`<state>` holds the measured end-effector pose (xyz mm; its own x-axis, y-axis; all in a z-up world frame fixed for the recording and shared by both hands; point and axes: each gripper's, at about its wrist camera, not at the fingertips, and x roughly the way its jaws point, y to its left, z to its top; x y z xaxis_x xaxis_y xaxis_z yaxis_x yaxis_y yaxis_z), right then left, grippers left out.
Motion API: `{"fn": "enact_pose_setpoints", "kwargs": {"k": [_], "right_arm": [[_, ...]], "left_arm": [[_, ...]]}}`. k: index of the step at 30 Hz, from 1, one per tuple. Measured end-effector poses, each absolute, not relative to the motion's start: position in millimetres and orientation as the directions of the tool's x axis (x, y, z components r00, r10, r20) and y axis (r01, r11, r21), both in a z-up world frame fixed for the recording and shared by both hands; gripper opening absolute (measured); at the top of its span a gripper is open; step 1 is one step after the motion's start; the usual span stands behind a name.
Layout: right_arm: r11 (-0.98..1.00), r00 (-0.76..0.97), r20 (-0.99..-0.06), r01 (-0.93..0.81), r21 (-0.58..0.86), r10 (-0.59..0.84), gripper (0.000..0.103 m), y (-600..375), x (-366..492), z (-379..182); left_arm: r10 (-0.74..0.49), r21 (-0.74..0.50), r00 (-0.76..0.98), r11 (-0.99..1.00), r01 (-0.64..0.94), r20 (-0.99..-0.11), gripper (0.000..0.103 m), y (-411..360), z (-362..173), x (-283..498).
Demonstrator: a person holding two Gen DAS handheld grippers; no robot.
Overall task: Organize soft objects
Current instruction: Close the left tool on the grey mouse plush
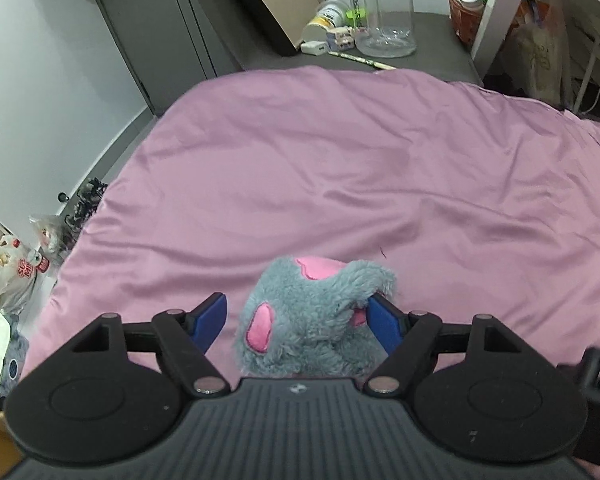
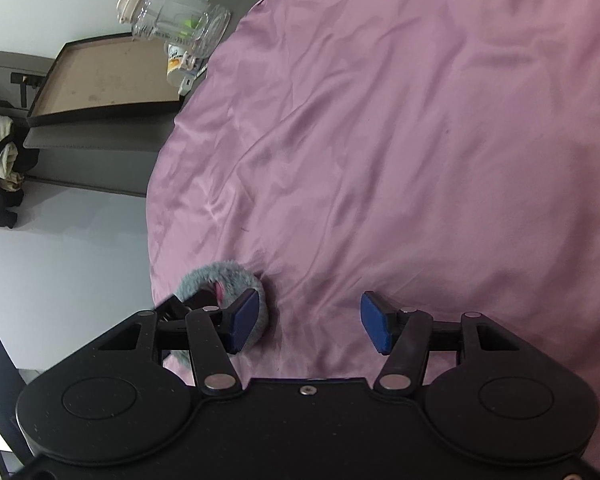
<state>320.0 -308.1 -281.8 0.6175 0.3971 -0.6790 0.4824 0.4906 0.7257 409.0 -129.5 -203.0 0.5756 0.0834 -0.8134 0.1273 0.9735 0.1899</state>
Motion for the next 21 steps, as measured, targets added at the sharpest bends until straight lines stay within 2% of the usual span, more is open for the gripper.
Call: {"fn": "enact_pose_setpoints", "kwargs": {"k": [2,5,10,12,17,21], "right_arm": [[0.496,0.613,-0.678,0.476,0.726,0.406,0.057,-306,321,-281],[0.497,0.612,-0.679,0.475,0.726,0.405,0.057,-305,323,-281],[0.505,0.609,-0.681,0.471,0.723,0.407,0.057,-304,324,-281],[0.509,0.609,-0.683,0.47,0.721,0.405,0.057,-303,324,-281],[0.517,0.606,-0.684,0.464,0.719,0.407,0.057,-298,325,-280],[0.523,0.604,-0.682,0.456,0.72,0.413,0.057,-295,323,-278]], "left_arm": [[0.082,0.182,0.59,0.977,0.113,-0.803,0.073,-124,-198,412],[0.068,0.164,0.602,0.981,0.106,-0.795,0.06,-117,-193,416],[0.023,0.086,0.552,0.992,0.09,-0.834,0.031,-103,-205,423],[0.028,0.075,0.552,0.995,0.063,-0.833,0.025,-97,-206,422],[-0.005,-0.006,0.514,1.0,0.001,-0.858,0.022,-79,-210,423],[-0.002,-0.043,0.494,0.997,-0.071,-0.87,0.029,-66,-211,425]]}}
